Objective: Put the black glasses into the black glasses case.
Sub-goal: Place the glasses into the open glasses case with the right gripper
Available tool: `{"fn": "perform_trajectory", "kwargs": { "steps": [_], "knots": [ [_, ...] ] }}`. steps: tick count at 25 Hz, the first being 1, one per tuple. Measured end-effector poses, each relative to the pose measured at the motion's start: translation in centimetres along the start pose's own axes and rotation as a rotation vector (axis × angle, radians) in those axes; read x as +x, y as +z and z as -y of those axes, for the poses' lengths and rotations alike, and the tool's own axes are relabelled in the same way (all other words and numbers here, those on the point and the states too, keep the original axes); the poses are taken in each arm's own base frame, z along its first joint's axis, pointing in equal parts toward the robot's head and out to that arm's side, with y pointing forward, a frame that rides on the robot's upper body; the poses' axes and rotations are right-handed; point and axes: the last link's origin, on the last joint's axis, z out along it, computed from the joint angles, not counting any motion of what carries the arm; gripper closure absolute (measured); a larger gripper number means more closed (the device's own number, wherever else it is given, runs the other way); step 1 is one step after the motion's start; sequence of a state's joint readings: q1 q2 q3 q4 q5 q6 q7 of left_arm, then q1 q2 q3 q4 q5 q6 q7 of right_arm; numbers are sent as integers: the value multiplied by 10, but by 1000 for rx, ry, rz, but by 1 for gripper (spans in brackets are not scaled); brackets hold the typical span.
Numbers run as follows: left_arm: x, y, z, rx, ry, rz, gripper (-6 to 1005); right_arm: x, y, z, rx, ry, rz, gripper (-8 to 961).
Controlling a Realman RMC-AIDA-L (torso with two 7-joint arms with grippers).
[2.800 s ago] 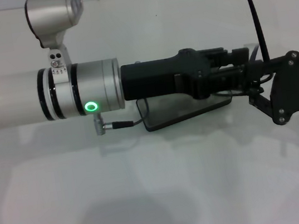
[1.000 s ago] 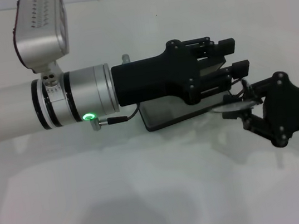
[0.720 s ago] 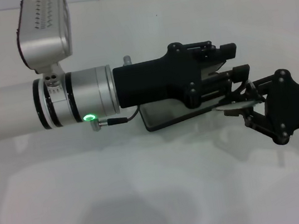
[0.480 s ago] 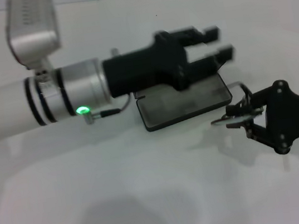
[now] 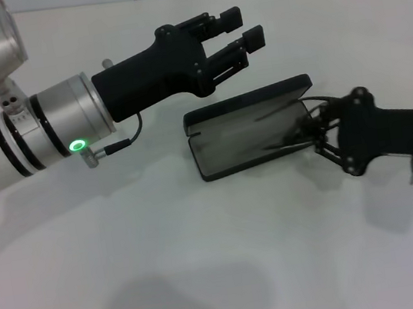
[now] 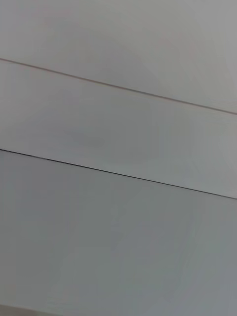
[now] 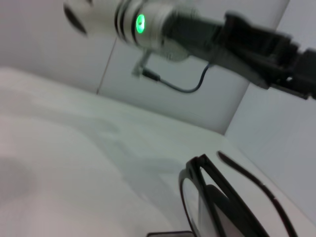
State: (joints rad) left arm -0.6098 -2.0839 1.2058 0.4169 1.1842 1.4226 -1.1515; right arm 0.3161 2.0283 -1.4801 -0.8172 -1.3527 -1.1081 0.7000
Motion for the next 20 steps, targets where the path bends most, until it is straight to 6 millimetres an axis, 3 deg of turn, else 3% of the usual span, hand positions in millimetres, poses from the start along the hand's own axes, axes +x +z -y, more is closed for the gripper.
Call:
{"fn": "perform_trajectory", "kwargs": {
  "steps": [4, 8, 20],
  "knots": [
    [0, -1, 0, 2, 0, -1, 497, -5, 16, 0, 18, -67, -67, 828],
    [-1, -1, 1, 5, -3, 0, 497, -7, 41, -12, 29, -145, -174, 827],
    [0, 3, 1, 4, 9, 8, 496, -11, 58, -14, 89, -145, -228, 826]
  ]
}}
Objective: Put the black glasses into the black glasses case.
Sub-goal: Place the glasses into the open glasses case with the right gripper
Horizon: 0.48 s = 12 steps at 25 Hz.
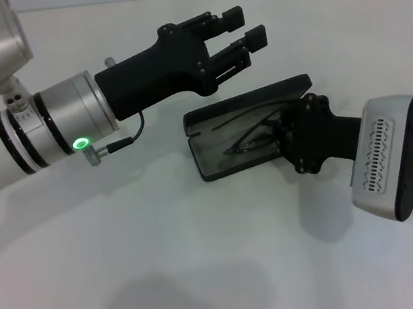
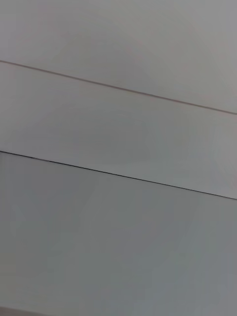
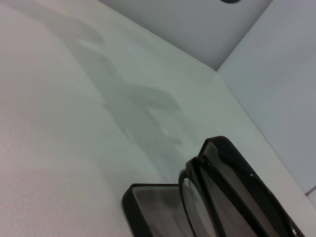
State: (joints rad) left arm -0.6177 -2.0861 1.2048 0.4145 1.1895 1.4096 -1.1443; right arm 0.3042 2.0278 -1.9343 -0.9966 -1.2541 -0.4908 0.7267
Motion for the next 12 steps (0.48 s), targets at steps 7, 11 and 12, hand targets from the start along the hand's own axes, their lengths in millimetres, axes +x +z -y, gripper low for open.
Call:
{"fn": "perform_trajectory", "kwargs": {
  "steps": [7, 11, 12],
  "knots": [
    [0, 0, 0, 0, -1, 1, 496, 0, 2, -2, -1, 25, -15, 825],
    [-1, 0, 0, -1, -1, 3, 497, 0, 3, -4, -8, 76, -15, 610],
    [-1, -1, 0, 1, -2, 3, 497, -1, 2, -4, -11, 92, -13, 599]
  ]
}}
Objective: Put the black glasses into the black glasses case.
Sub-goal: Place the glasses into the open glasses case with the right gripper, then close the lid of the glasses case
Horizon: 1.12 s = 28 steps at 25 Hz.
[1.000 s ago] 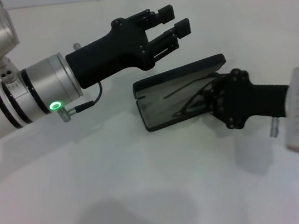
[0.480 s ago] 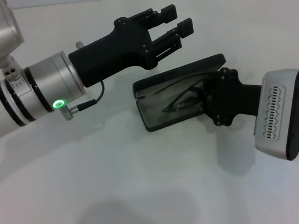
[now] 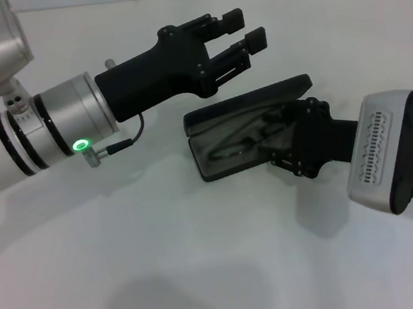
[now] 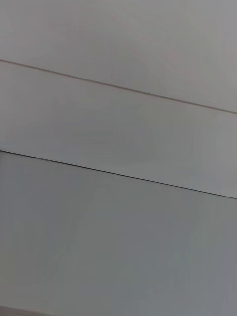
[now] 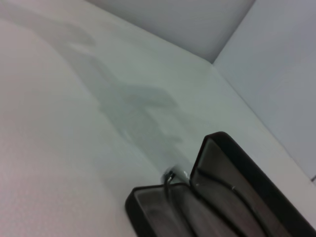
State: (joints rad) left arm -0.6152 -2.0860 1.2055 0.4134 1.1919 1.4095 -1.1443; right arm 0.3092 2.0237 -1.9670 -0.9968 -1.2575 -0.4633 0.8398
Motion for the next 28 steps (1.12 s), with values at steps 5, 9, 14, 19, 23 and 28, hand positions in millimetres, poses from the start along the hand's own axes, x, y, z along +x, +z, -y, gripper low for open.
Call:
{"fn": "perform_trajectory", "kwargs": {
  "steps": [5, 9, 14, 19, 23, 28],
  "knots": [
    [-2, -4, 1, 9, -5, 2, 497, -5, -8, 2, -48, 87, 57, 542],
    [-3, -5, 0, 10, -8, 5, 497, -2, -19, 9, -91, 158, 86, 496],
    [-4, -4, 0, 11, -12, 13, 497, 8, -43, 17, -160, 245, 108, 480],
    [-9, -1, 10, 81, -32, 44, 496, 22, -83, 29, -188, 374, 225, 475],
    [-14, 10, 23, 154, -72, 111, 496, 43, -119, 36, -192, 473, 287, 470],
    [-23, 33, 34, 212, -77, 247, 497, 58, -142, 32, -206, 525, 292, 464]
  ]
}}
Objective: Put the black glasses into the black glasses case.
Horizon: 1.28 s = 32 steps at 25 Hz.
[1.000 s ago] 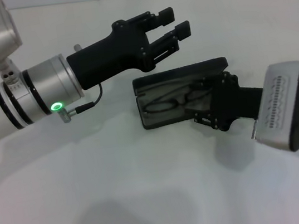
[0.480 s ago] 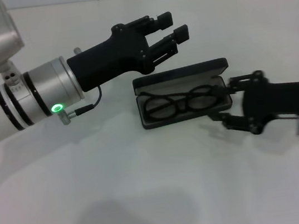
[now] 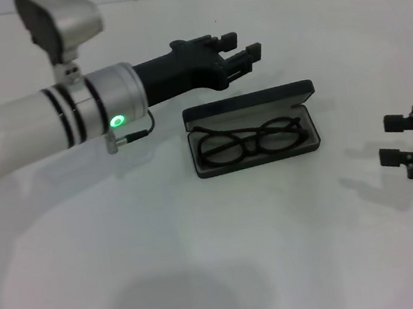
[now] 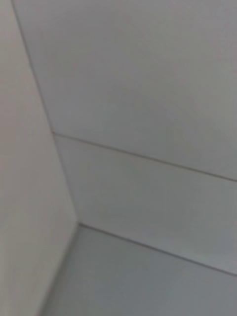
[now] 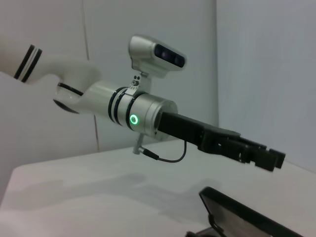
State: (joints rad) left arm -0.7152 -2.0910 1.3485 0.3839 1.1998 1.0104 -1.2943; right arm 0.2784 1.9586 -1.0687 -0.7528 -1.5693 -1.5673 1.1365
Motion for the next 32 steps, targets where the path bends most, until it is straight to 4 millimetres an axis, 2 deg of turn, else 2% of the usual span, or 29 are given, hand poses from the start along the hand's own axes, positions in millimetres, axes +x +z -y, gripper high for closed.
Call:
{"fn": "perform_trajectory", "kwargs": {
  "steps": [6, 11, 26, 30, 32],
  "knots": [
    [-7, 17, -1, 37, 53, 109, 498, 9, -2, -3, 19, 2, -23, 457],
    [-14, 19, -5, 24, 70, 145, 499, 11, -2, -4, 18, -7, -36, 452],
    [-51, -1, -15, 10, 133, 176, 501, 12, -2, 2, 49, -10, -45, 434],
    [-43, -6, -28, -76, 147, 83, 502, 9, -1, 1, 38, -13, -30, 430],
    [-35, -16, -41, -185, 175, -7, 505, 3, 3, -1, 4, -21, -6, 427]
  ]
}}
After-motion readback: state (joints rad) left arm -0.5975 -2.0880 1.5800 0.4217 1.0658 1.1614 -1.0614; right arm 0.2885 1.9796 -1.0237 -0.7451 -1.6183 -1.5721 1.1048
